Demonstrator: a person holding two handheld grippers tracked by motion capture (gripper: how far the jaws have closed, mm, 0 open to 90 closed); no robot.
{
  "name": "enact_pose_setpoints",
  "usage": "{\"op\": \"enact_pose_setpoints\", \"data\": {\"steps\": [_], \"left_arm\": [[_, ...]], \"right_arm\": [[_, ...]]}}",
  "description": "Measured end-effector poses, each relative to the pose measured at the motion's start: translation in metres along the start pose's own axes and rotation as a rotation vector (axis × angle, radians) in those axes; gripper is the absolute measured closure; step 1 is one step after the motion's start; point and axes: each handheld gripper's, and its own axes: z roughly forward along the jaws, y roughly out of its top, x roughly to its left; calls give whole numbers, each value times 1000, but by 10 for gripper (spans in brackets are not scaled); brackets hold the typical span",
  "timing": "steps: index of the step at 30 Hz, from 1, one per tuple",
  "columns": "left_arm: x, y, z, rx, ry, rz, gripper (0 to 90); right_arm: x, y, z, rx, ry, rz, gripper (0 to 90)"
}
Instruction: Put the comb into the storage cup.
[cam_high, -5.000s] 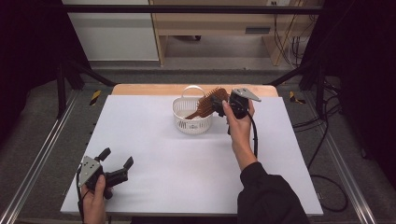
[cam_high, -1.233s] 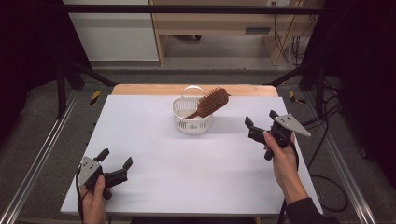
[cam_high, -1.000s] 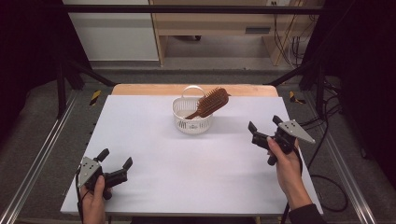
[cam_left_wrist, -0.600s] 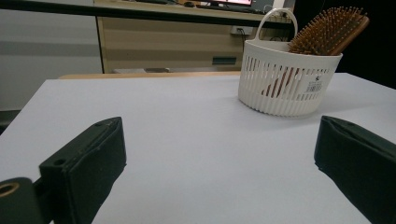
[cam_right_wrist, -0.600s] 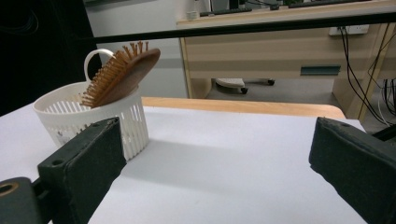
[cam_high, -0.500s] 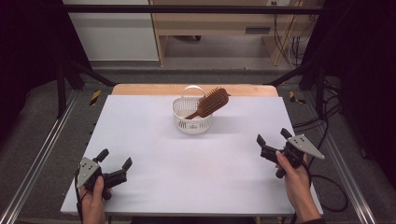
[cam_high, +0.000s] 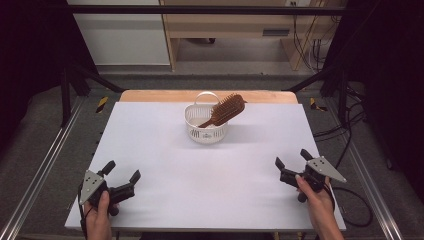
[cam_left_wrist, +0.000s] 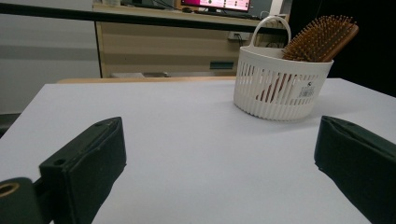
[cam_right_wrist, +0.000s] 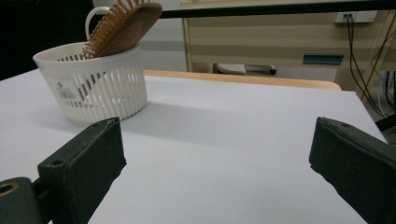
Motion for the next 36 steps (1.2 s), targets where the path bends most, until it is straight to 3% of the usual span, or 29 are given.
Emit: {"op": "enact_pose_setpoints", "data": {"steps": [11, 19, 25, 30, 36], "left_arm": [[-2, 0, -1, 3, -5, 20, 21], [-2, 2, -2, -12, 0, 34, 18], [-2, 1, 0, -13, -7, 35, 18], [-6, 3, 4, -21, -27, 67, 18], [-9, 1, 5, -21, -33, 88, 18]], "right_arm": [[13, -13, -1, 8, 70, -2, 37], [24, -15, 4, -11, 109, -44, 32], [40, -19, 11, -6, 152, -107, 30], [51, -20, 12, -24, 192, -109, 30], [63, -20, 14, -27, 226, -153, 31]]}}
